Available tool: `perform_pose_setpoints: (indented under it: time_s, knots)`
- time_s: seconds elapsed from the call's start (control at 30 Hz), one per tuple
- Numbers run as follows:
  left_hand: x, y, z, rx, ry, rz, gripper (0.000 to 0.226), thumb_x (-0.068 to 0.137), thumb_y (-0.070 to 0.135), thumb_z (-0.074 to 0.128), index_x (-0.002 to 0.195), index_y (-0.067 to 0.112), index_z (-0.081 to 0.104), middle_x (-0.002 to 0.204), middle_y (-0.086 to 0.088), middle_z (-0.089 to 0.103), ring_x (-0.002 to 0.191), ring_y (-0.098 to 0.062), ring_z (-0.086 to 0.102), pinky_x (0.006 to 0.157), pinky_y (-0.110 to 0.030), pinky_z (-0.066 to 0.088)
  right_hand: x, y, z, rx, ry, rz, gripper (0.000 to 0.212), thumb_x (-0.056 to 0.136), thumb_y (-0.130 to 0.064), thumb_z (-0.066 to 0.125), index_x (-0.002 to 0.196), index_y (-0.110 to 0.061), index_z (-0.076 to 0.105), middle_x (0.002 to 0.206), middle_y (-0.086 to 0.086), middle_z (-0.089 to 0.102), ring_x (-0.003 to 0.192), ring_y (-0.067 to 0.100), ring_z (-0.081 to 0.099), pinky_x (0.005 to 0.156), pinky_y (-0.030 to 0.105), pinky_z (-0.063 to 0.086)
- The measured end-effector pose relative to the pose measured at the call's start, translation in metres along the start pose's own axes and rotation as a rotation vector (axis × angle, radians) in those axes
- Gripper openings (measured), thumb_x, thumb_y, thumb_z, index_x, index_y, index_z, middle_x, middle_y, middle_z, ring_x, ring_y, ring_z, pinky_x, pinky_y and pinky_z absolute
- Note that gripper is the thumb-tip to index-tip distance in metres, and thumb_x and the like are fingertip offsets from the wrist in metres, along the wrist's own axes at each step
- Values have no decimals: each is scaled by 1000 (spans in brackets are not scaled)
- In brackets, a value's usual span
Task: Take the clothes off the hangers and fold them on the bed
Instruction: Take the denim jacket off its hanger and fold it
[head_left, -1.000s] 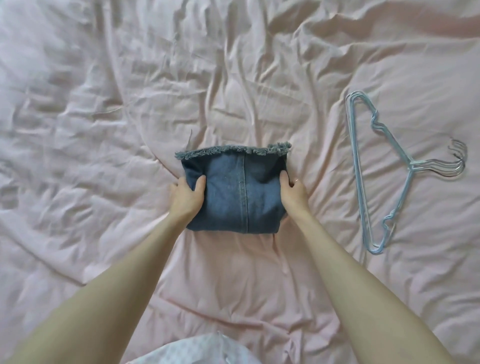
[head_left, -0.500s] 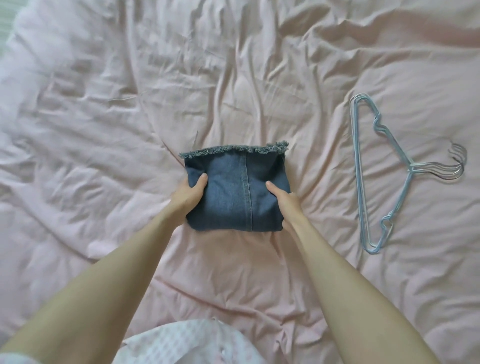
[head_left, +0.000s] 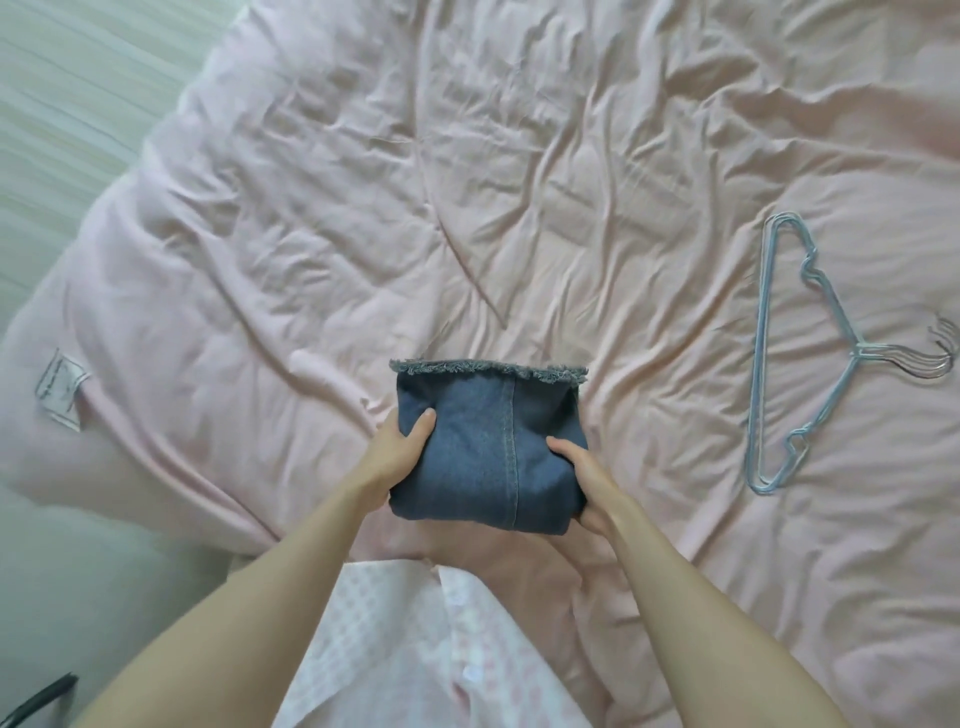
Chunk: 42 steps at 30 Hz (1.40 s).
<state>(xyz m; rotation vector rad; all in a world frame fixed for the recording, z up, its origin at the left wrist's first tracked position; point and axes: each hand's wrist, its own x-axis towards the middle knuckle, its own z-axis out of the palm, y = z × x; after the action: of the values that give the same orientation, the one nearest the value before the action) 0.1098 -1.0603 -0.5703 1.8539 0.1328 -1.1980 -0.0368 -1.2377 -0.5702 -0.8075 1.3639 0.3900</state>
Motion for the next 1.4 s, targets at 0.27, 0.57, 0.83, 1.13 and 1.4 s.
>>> perform_pose_setpoints:
  time_s: [0.27,0.57,0.83,1.13,1.4]
  knots:
    - [-64,-50,-98,-81,245,48,41,94,45,44,124,16,45,116,2,58,111,-20,54,89,-32,41,-69,16,108,-93,-135,-30,24,84,-36,64,89,-14,74,94,6,74,81,22,70,77,35,53]
    - [-187,-171,-254,-436,709,11,23,99,28,43,111,9,38,112,-6,51,104,-22,50,85,-27,35,-114,101,340,-588,-173,-266,42,85,-37,67,115,-9,59,104,4,68,94,21,63,84,34,50]
    - [-319,-322,-380,-680,1201,-245,31,99,31,41,112,4,37,112,-15,54,109,-35,51,81,-31,34,-169,254,569,-1122,-490,-381,36,88,-33,64,114,-9,55,104,6,61,98,25,57,88,33,45]
    - [-402,-428,-406,-1016,1529,-527,46,99,34,40,129,-1,34,130,-25,50,118,-40,50,95,-39,37,-219,399,701,-1640,-762,-322,52,88,-40,62,126,-5,52,124,11,58,113,32,54,102,45,43]
    - [-448,-493,-405,-1373,1762,-558,45,98,35,41,133,8,32,129,-15,50,117,-36,49,97,-45,41,-249,516,766,-2003,-980,-290,55,87,-48,59,124,-8,51,113,6,56,101,26,53,93,38,44]
